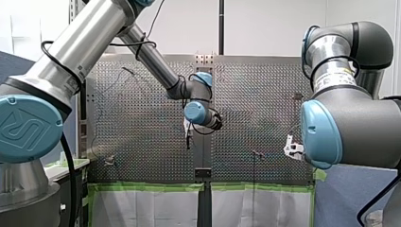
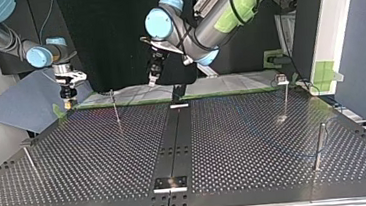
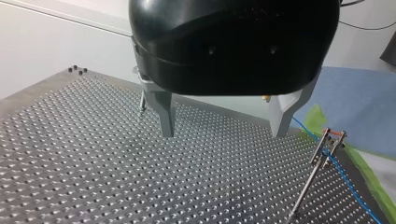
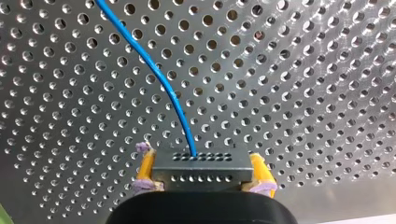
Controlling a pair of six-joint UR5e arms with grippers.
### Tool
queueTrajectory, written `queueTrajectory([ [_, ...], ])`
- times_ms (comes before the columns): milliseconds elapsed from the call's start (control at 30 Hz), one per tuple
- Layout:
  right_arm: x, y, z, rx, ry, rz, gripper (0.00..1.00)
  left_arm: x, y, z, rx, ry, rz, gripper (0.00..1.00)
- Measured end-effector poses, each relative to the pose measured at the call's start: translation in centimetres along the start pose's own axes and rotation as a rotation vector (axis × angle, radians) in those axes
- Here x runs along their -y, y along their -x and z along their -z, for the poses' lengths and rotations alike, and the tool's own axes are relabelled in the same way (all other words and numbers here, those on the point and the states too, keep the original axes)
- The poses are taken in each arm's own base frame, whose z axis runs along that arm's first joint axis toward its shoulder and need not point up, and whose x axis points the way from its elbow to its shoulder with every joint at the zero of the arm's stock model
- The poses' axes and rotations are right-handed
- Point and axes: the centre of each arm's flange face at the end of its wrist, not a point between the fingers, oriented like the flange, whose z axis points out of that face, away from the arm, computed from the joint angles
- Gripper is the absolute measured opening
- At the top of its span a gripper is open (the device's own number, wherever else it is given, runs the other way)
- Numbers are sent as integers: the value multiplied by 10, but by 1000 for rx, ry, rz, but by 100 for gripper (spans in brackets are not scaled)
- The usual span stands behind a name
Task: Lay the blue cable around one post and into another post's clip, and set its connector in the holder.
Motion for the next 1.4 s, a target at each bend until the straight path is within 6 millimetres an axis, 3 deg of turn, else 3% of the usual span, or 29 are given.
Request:
queueTrajectory([
  [1033, 8, 3, -2, -4, -14, -2, 0, -65, 69, 71, 248, 74, 114, 100],
  [1400, 9, 4, -2, -7, -16, -1, 0, -103, 93, 90, 352, 65, 131, 100],
])
